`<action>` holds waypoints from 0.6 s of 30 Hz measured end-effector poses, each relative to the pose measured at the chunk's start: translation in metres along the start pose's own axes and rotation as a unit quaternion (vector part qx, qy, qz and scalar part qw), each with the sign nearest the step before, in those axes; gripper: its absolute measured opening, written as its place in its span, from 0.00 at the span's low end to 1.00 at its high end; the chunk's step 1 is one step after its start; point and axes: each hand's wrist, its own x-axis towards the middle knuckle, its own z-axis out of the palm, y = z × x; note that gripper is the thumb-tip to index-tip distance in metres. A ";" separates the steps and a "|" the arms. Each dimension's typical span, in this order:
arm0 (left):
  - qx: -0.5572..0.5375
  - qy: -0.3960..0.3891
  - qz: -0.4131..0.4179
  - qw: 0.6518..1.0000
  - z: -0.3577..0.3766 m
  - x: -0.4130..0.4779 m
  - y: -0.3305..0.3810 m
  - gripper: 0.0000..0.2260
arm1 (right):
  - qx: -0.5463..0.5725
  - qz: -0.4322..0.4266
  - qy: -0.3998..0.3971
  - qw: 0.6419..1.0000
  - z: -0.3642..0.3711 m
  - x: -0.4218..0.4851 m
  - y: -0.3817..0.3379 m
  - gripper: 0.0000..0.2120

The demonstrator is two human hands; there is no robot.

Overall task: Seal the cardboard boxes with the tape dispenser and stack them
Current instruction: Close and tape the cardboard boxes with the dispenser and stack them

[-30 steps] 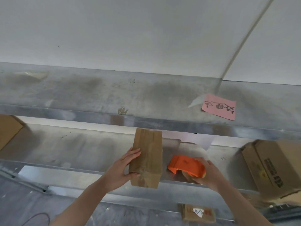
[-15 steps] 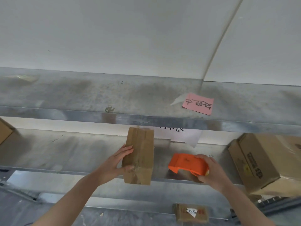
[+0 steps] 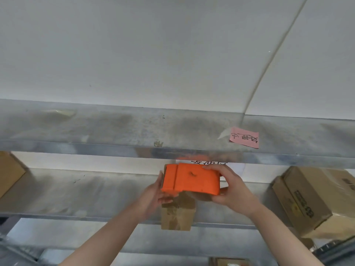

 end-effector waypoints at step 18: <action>-0.130 0.005 -0.045 0.990 0.000 -0.014 -0.034 0.11 | 0.044 0.005 -0.024 0.999 0.037 0.010 0.003 0.35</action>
